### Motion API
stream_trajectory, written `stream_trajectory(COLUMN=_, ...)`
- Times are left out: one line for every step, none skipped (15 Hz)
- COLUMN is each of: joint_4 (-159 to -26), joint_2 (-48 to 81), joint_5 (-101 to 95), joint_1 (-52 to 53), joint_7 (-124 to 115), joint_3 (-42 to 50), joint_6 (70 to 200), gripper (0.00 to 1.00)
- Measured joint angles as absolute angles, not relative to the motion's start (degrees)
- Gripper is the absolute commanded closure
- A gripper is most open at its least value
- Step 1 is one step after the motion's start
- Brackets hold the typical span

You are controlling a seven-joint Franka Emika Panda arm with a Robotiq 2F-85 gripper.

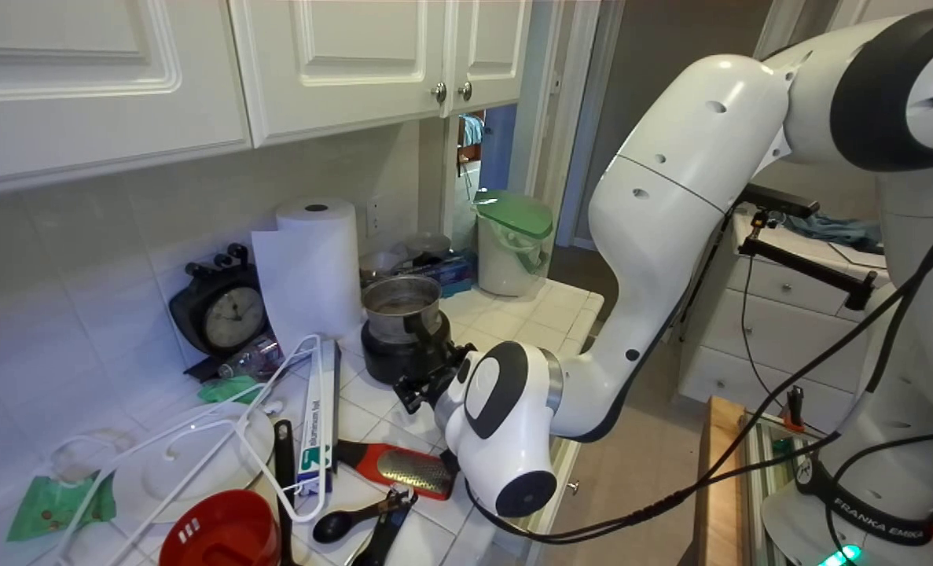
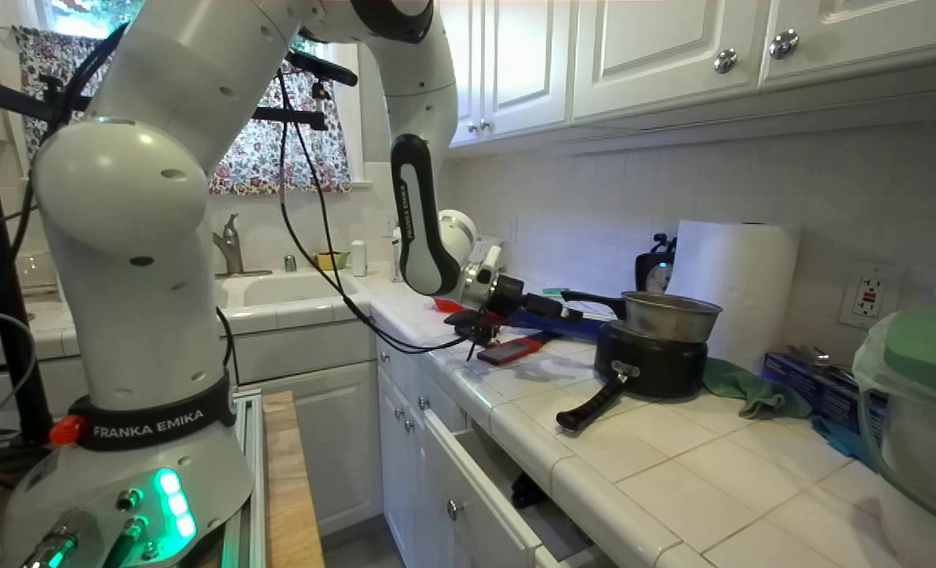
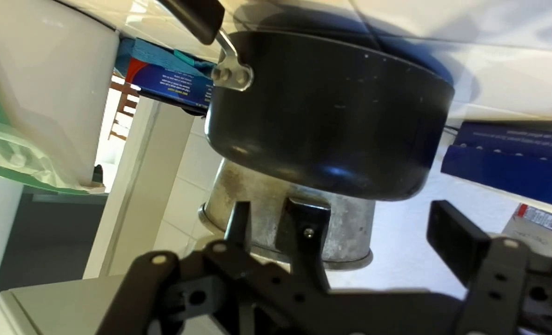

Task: Place the silver pot right side up on the black upside down pot

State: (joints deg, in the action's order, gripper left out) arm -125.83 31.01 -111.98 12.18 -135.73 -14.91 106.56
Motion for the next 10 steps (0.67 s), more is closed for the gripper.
stream_trajectory(joint_4=-125.82, joint_2=30.85, joint_5=-111.03, joint_1=12.10, joint_7=-134.70, joint_3=-14.96, joint_6=107.13, gripper=0.00)
stream_trajectory(joint_4=-125.81, joint_2=30.60, joint_5=-110.08, joint_1=12.05, joint_7=-133.67, joint_3=-14.98, joint_6=107.56, gripper=0.00)
stream_trajectory(joint_4=-125.80, joint_2=30.30, joint_5=-108.98, joint_1=11.99, joint_7=-132.54, joint_3=-14.99, joint_6=107.92, gripper=0.00)
stream_trajectory(joint_4=-125.81, joint_2=29.93, joint_5=-107.77, joint_1=11.93, joint_7=-131.17, joint_3=-15.00, joint_6=108.20, gripper=0.00)
stream_trajectory(joint_4=-125.80, joint_2=29.49, joint_5=-106.45, joint_1=11.86, joint_7=-129.77, joint_3=-15.00, joint_6=108.52, gripper=0.00)
stream_trajectory(joint_4=-125.79, joint_2=29.03, joint_5=-105.26, joint_1=11.76, joint_7=-128.38, joint_3=-15.00, joint_6=108.94, gripper=0.00)
stream_trajectory(joint_4=-125.79, joint_2=28.51, joint_5=-103.98, joint_1=11.63, joint_7=-126.95, joint_3=-15.01, joint_6=109.56, gripper=0.00)
stream_trajectory(joint_4=-125.78, joint_2=27.90, joint_5=-102.87, joint_1=11.47, joint_7=-125.56, joint_3=-15.01, joint_6=110.31, gripper=0.00)
stream_trajectory(joint_4=-125.78, joint_2=27.27, joint_5=-101.60, joint_1=11.30, joint_7=-124.06, joint_3=-15.01, joint_6=111.12, gripper=0.00)
stream_trajectory(joint_4=-125.78, joint_2=26.57, joint_5=-100.40, joint_1=11.09, joint_7=-122.48, joint_3=-15.01, joint_6=112.08, gripper=0.00)
